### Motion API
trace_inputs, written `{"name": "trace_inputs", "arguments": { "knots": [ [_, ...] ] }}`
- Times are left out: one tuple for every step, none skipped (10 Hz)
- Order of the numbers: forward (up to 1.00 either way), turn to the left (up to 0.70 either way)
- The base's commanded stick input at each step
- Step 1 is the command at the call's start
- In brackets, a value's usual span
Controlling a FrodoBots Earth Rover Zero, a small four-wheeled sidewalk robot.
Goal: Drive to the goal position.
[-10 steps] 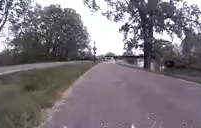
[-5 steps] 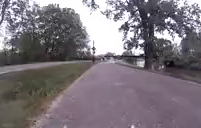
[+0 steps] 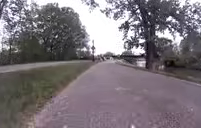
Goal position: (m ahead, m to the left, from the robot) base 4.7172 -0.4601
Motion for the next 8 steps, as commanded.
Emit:
{"name": "trace_inputs", "arguments": {
  "knots": [
    [1.0, 0.0],
    [1.0, 0.0],
    [1.0, 0.0],
    [1.0, 0.0],
    [1.0, 0.0],
    [1.0, 0.0],
    [1.0, 0.0],
    [1.0, 0.0]
  ]
}}
